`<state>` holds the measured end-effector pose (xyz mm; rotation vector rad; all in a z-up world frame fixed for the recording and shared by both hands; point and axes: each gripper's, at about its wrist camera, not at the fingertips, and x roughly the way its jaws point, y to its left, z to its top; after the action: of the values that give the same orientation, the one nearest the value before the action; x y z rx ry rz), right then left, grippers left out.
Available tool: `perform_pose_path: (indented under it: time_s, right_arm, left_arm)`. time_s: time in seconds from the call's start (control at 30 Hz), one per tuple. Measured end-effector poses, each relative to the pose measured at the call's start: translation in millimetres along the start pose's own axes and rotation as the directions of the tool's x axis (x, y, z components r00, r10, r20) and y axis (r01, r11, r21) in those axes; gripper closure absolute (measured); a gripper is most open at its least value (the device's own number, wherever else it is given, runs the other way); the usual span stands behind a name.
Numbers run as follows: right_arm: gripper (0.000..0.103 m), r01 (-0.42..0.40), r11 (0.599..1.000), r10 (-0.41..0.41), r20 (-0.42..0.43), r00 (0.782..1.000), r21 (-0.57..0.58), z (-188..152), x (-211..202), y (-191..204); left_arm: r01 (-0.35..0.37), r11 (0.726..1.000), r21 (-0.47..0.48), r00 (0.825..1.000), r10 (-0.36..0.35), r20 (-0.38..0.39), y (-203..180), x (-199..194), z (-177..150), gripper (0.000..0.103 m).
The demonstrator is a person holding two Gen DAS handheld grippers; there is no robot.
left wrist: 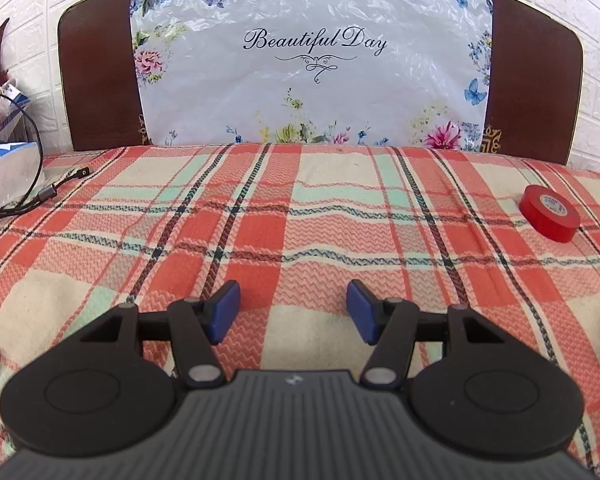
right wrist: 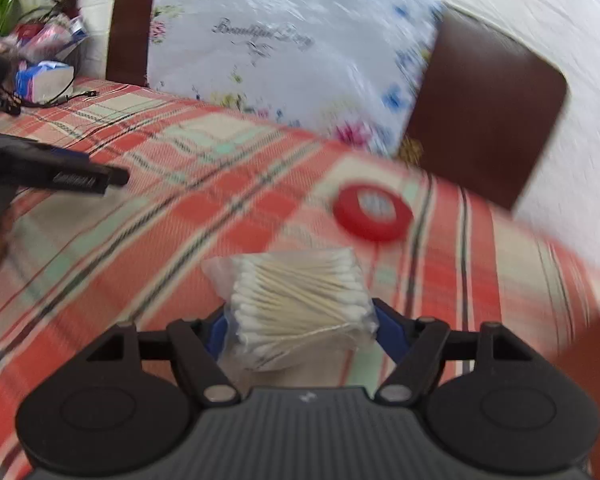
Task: Organize objects
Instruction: 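Grasp the bag of cotton swabs with the right tool, then lower the swab bag onto the table and open the right tool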
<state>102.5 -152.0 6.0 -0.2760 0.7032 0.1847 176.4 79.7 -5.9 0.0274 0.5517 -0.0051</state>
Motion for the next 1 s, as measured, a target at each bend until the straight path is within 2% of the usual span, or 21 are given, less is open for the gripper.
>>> perform_pose_path:
  time_s: [0.07, 0.13, 0.27, 0.37, 0.43, 0.6, 0.73, 1.0]
  right_arm:
    - [0.032, 0.005, 0.997, -0.003, -0.021, 1.0, 0.081, -24.0, -20.9, -11.9]
    - [0.032, 0.044, 0.987, -0.041, -0.028, 0.999, 0.154, -46.8, -42.1, -27.0]
    - [0.032, 0.118, 0.939, -0.106, -0.055, 0.993, 0.322, -81.3, -70.4, -64.3]
    - [0.031, 0.168, 0.911, -0.163, -0.047, 0.986, 0.377, -96.9, -84.0, -79.7]
    - [0.03, 0.156, 0.897, -0.155, -0.035, 0.987, 0.413, -102.9, -88.8, -84.8]
    - [0.025, 0.126, 0.903, -0.134, -0.009, 0.991, 0.411, -111.8, -91.9, -78.8]
    - [0.017, 0.11, 0.917, -0.127, 0.018, 0.992, 0.385, -117.2, -96.9, -69.8]
    - [0.016, 0.088, 0.914, -0.113, 0.038, 0.993, 0.396, -125.3, -103.6, -71.6]
  left_arm:
    - [-0.013, 1.0, 0.014, 1.0, 0.013, -0.003, -2.1, 0.1, 0.5, 0.04]
    - [-0.024, 0.999, 0.026, 1.0, 0.024, -0.007, -3.9, 0.4, 1.7, 0.039]
    - [-0.084, 0.992, 0.094, 0.996, 0.085, -0.006, -16.0, -4.7, 2.1, 0.038]
    - [-0.133, 0.979, 0.154, 0.991, 0.134, 0.002, -30.2, -15.6, -3.1, 0.038]
    - [-0.14, 0.975, 0.175, 0.99, 0.143, -0.003, -38.7, -25.2, -7.5, 0.038]
    - [-0.142, 0.963, 0.228, 0.989, 0.149, -0.014, -62.6, -51.5, -20.2, 0.038]
    - [-0.113, 0.965, 0.236, 0.991, 0.125, -0.036, -78.2, -69.1, -27.7, 0.038]
    - [-0.076, 0.966, 0.248, 0.992, 0.1, -0.083, -99.3, -85.3, -34.0, 0.038]
